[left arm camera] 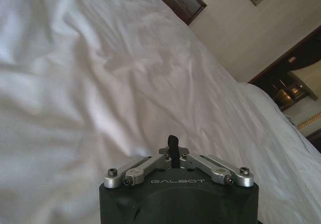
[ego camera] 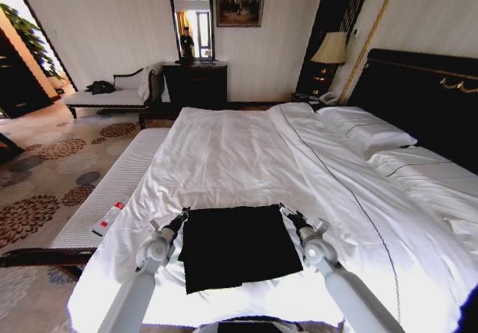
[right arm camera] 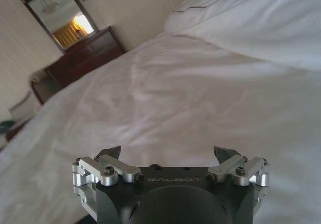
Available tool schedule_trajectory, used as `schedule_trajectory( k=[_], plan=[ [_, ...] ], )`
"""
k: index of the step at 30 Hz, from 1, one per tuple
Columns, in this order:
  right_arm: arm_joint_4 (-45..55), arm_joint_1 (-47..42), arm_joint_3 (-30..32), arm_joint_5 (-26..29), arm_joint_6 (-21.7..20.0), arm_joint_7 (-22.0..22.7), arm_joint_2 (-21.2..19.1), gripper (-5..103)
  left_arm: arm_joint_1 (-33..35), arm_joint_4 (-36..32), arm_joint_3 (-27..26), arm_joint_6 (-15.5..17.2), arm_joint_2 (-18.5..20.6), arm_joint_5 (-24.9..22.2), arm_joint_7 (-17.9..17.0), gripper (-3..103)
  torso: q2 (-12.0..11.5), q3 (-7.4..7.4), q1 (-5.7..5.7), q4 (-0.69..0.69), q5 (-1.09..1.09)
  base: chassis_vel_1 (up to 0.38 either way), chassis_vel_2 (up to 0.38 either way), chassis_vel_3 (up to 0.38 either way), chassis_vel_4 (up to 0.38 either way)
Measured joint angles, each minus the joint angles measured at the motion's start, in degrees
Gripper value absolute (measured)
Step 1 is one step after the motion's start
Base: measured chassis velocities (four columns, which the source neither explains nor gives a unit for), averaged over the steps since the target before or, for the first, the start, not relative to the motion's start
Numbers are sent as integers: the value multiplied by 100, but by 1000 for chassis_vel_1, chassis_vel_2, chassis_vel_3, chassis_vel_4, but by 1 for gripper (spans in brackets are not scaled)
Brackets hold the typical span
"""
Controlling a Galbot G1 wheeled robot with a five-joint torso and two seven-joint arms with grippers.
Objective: Fold the clothes on the bed.
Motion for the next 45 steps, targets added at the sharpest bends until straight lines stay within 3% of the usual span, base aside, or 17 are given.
schedule_trajectory(
  k=[5, 18, 22, 24, 28, 30, 37, 42, 45],
  plan=[
    [-184, 111, -113, 219, 33, -242, 99, 100, -58, 17, -43, -1, -5, -36, -55, 1, 0, 0, 0, 0, -1, 0, 0, 0, 0],
    [-694, 324, -260, 407, -32, -333, 275, 100, -102, 14, -136, -1, 60, -122, -101, 1, 0, 0, 0, -1, -1, 0, 0, 0, 0],
    [-788, 382, -255, 593, -11, -362, 328, 79, -112, 23, -137, -1, 75, -122, -101, 1, 0, 0, 0, 0, 0, 0, 0, 0, 0],
    [-789, 383, -252, 630, 2, -376, 328, 79, -117, 27, -136, -1, 78, -122, -101, 1, 0, 0, 0, 0, 0, 0, 0, 0, 0],
    [-807, 384, -223, 776, 105, -470, 325, 57, -133, 49, -123, -3, 79, -113, -102, 1, 0, 0, 0, 0, 0, 0, 0, 0, 0],
    [-817, 384, -217, 791, 124, -490, 327, 57, -134, 55, -123, -5, 79, -109, -102, 1, 0, 0, 0, 0, 0, 0, 0, 0, 0],
    [-868, 402, -243, 773, 159, -547, 379, 24, -164, 91, -119, -12, 102, -103, -101, 1, 0, 0, 0, 0, 0, 0, 0, 0, 0],
    [-852, 405, -245, 809, 161, -537, 384, 13, -177, 108, -114, -17, 101, -103, -99, 1, 0, 0, 0, 0, 0, 0, 0, 0, 0],
    [-644, 334, -193, 924, 161, -529, 342, 1, -186, 98, -112, -32, 84, -102, -75, 1, 0, 0, 0, 0, 0, 0, 0, 0, 0]
  ],
)
